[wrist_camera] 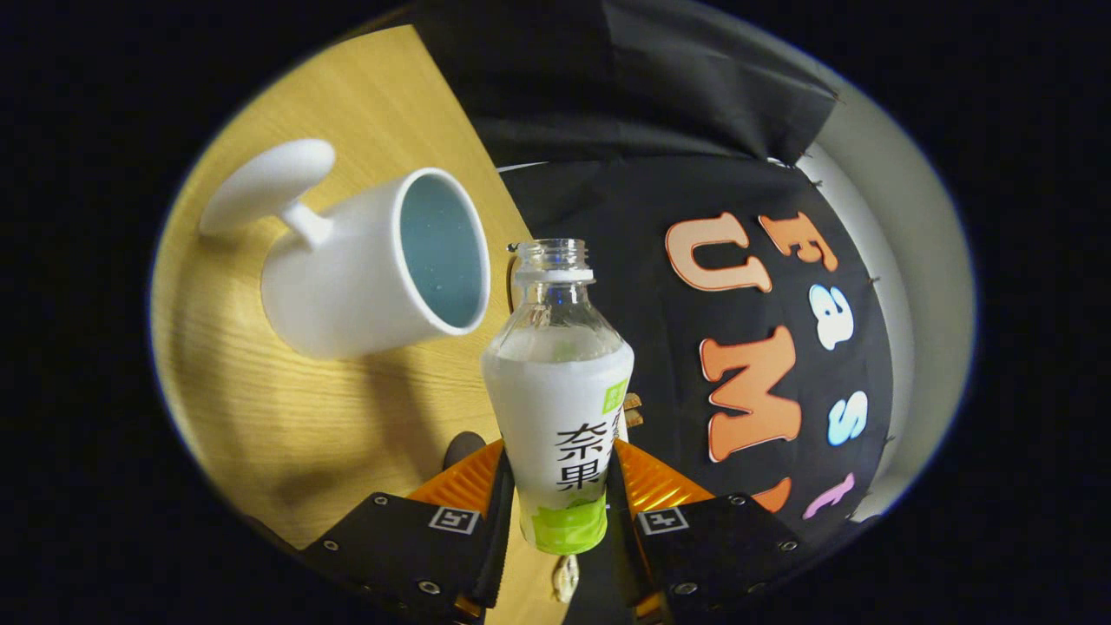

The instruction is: Take the bottle from table, then pour the juice into the cup, finally place the bottle on the coaster

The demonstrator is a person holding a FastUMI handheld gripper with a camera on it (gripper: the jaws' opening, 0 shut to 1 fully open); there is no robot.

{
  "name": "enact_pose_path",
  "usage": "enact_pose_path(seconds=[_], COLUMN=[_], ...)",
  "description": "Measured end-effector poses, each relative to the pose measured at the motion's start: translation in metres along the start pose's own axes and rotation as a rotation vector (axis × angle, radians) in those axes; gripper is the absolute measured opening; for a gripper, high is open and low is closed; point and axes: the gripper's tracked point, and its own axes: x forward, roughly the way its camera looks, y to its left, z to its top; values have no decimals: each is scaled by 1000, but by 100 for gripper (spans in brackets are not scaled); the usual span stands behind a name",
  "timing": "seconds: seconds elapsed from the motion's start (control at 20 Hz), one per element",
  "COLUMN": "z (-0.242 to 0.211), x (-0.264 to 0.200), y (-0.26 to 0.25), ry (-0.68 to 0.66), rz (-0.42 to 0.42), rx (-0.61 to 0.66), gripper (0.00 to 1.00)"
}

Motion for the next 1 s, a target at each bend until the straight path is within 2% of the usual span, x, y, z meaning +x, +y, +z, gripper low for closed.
enact_pose_path(seconds=[0.15, 0.4, 0.8, 1.0], z=[11, 16, 24, 25], x=[-1, 4, 4, 4], y=[11, 9, 3, 4], ry=[-18, -16, -5, 26], rz=[76, 94, 26, 13], rx=[201, 493, 969, 1084], gripper=[52, 52, 52, 52])
